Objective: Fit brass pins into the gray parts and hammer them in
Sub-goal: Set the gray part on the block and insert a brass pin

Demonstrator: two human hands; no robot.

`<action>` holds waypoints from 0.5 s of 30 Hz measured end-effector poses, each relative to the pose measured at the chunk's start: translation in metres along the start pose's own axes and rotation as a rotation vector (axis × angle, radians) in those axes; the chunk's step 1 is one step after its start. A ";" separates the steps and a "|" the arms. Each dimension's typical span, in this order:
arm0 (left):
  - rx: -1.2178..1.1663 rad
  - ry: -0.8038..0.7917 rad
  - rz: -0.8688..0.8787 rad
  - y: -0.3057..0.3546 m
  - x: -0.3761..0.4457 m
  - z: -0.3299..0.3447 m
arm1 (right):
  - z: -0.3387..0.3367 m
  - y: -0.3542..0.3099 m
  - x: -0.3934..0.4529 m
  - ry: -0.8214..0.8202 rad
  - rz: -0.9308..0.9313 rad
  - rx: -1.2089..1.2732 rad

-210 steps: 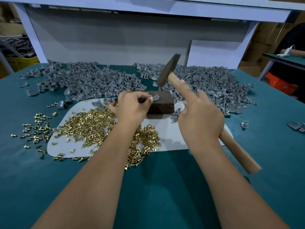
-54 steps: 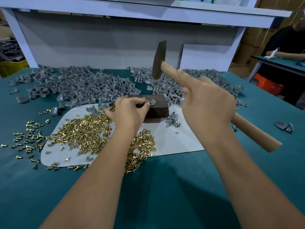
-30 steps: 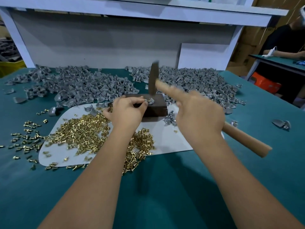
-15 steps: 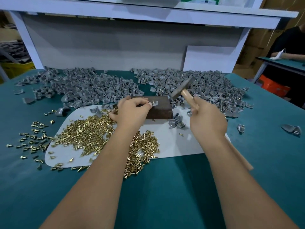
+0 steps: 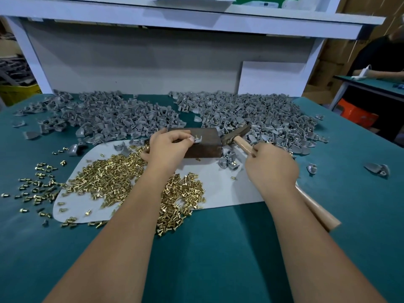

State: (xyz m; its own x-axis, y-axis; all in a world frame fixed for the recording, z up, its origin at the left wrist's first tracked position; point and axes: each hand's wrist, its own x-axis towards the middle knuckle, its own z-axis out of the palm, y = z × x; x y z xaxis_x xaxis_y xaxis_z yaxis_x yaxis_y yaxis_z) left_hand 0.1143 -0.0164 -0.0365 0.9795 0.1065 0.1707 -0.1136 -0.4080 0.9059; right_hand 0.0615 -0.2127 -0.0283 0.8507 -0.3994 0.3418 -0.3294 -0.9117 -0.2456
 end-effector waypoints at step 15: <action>0.177 0.038 0.082 0.001 -0.002 0.000 | 0.007 -0.092 0.023 -0.147 -0.367 0.541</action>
State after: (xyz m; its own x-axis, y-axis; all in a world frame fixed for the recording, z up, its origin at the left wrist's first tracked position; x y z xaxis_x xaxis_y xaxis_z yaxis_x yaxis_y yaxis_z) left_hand 0.1122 -0.0176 -0.0358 0.9610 0.0991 0.2582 -0.1581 -0.5691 0.8069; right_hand 0.1142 -0.1370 -0.0042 0.9279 -0.0209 0.3721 0.2107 -0.7941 -0.5701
